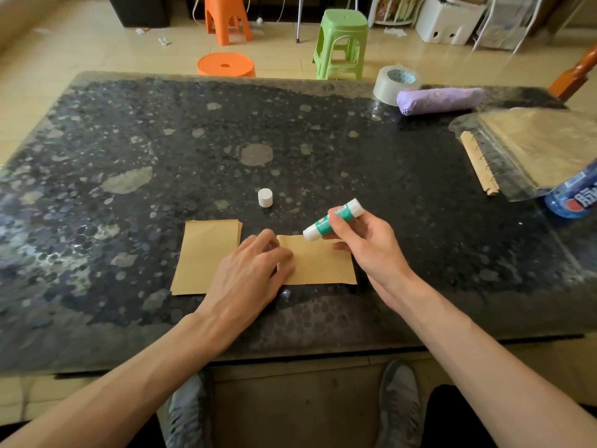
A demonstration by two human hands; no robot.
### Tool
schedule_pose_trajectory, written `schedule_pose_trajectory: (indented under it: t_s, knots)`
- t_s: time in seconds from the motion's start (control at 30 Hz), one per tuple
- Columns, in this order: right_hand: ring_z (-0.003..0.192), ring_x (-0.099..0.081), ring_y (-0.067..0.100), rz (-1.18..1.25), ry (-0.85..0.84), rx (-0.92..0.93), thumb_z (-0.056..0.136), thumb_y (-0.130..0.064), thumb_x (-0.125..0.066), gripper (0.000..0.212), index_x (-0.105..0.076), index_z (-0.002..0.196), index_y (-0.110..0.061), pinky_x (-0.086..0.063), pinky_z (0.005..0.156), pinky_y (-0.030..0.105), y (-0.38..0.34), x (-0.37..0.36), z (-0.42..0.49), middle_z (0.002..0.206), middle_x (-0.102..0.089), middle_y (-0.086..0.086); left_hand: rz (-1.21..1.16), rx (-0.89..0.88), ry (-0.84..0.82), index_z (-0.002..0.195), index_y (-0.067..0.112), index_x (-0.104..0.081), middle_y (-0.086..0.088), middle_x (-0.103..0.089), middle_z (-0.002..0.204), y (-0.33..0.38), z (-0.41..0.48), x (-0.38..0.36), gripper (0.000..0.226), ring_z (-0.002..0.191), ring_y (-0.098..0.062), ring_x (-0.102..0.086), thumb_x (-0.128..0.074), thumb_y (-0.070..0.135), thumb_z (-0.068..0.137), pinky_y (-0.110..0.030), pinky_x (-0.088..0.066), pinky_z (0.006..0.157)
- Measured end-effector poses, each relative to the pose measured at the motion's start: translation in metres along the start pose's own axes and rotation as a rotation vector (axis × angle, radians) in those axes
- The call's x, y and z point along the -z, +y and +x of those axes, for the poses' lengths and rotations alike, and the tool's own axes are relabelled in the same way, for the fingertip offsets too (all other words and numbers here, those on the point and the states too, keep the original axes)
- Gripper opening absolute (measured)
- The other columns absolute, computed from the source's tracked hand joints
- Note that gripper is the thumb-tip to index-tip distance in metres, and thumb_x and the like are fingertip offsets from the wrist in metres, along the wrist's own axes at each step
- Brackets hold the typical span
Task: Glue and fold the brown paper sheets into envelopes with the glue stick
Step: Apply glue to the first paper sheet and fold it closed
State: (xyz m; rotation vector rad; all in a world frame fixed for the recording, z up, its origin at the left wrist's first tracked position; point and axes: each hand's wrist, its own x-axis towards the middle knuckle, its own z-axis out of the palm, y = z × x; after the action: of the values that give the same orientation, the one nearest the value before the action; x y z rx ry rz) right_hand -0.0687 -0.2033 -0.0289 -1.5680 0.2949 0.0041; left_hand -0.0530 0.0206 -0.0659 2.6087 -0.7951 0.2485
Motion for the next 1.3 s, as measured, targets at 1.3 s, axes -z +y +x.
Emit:
schedule_pose_trajectory:
  t_s: [1.3]
  knots:
    - [0.099,-0.064,0.009,-0.809,-0.247,0.482,0.102,-0.021,-0.065,0.025,-0.055,0.126,-0.024,-0.051,0.084,0.029,0.0,-0.046,-0.002,0.106,-0.069,-0.007,0.065,-0.093,0.129,0.106,0.018,-0.079,0.006,-0.073,0.113,-0.003,-0.024,-0.003,0.027,0.096,-0.02,-0.064,-0.06,0.037,0.101,-0.039,-0.052,0.078]
